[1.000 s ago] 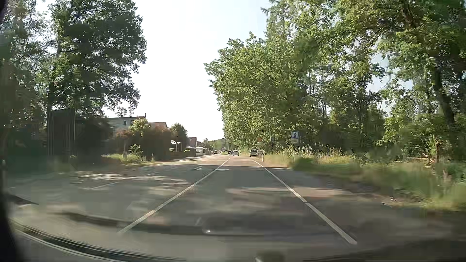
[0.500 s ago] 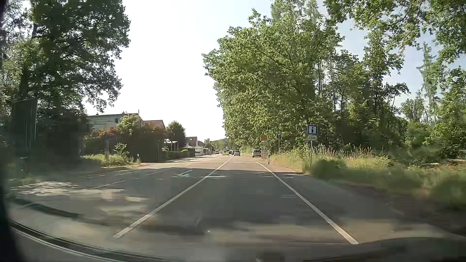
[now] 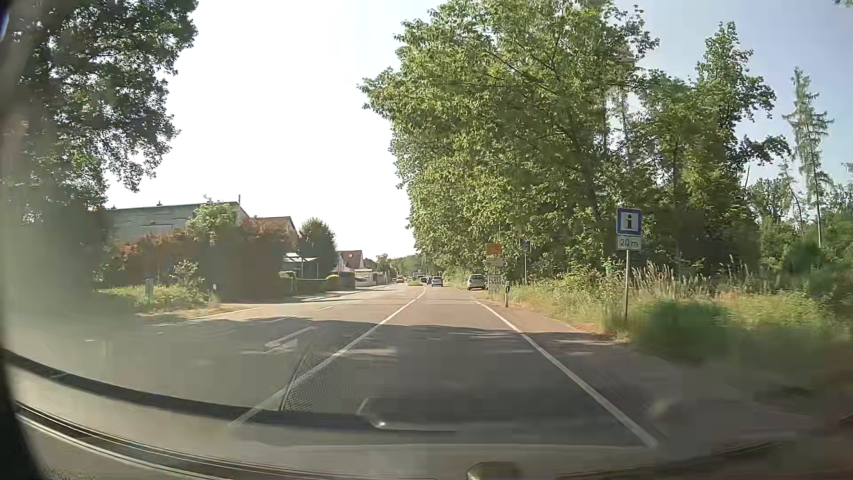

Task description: Follow the waypoints while adhering to traffic rules and regulations

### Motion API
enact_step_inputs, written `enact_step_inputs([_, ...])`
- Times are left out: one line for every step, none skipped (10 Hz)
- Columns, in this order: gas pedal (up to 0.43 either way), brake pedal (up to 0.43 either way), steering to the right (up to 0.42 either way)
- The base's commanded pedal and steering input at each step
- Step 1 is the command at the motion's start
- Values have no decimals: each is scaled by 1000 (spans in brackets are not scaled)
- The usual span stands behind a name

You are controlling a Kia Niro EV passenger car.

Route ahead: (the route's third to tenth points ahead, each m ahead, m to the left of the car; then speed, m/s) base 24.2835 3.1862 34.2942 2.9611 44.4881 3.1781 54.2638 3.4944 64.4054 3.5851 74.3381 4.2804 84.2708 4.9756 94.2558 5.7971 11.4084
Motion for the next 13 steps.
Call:
enact_step_inputs([59,30,-7])
enact_step_inputs([59,30,-7])
enact_step_inputs([67,30,-7])
enact_step_inputs([67,30,-7])
enact_step_inputs([67,30,-7])
enact_step_inputs([67,30,-7])
enact_step_inputs([67,30,-7])
enact_step_inputs([67,30,-7])
enact_step_inputs([67,30,-6])
enact_step_inputs([67,30,-5])
enact_step_inputs([67,30,0])
enact_step_inputs([67,30,2])
enact_step_inputs([67,30,2])
